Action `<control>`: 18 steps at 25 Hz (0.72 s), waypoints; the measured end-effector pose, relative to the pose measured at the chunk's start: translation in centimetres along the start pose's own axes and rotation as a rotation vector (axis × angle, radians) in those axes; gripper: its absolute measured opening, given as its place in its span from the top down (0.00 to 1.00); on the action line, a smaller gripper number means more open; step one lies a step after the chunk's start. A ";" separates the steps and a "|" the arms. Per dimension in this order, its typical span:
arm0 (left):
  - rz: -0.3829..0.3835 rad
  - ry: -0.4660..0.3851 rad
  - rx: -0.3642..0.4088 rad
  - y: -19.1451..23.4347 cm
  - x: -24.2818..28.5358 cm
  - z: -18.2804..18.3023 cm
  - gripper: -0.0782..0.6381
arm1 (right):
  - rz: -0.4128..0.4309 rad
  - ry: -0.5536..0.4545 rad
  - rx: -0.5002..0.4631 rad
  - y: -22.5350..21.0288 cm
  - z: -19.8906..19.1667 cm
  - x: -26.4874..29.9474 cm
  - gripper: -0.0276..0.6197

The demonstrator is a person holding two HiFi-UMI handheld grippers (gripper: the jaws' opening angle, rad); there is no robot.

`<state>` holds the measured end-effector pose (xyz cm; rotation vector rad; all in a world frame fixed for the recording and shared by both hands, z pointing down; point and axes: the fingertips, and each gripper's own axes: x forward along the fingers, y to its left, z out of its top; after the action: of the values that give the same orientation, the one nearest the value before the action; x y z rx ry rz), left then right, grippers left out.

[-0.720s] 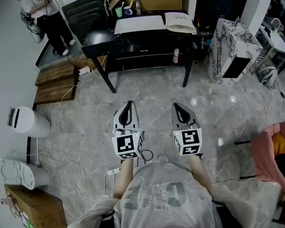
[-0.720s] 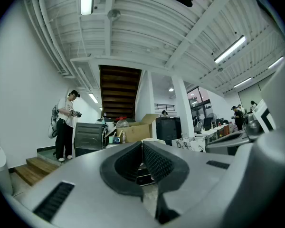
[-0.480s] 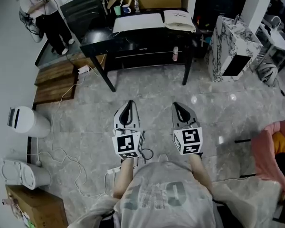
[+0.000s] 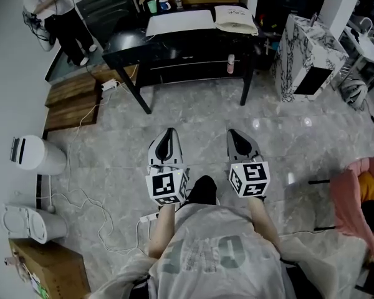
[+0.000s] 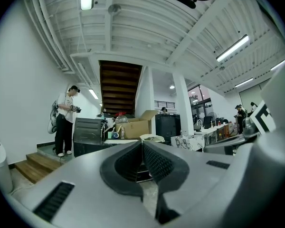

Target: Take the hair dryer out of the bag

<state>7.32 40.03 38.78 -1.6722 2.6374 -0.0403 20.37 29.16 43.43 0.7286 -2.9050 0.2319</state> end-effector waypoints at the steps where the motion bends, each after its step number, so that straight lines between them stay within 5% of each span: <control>1: 0.005 0.003 0.000 0.1 0.1 -0.1 0.85 | -0.002 0.005 0.001 -0.1 -0.1 0.2 0.91; 18: 0.010 -0.056 -0.011 5.1 11.7 0.0 0.85 | 0.024 0.015 -0.075 -3.1 0.7 11.2 0.91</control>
<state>-2.30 31.62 38.57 -1.6376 2.6099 0.0215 12.00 21.21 45.00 0.6770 -2.8920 0.1293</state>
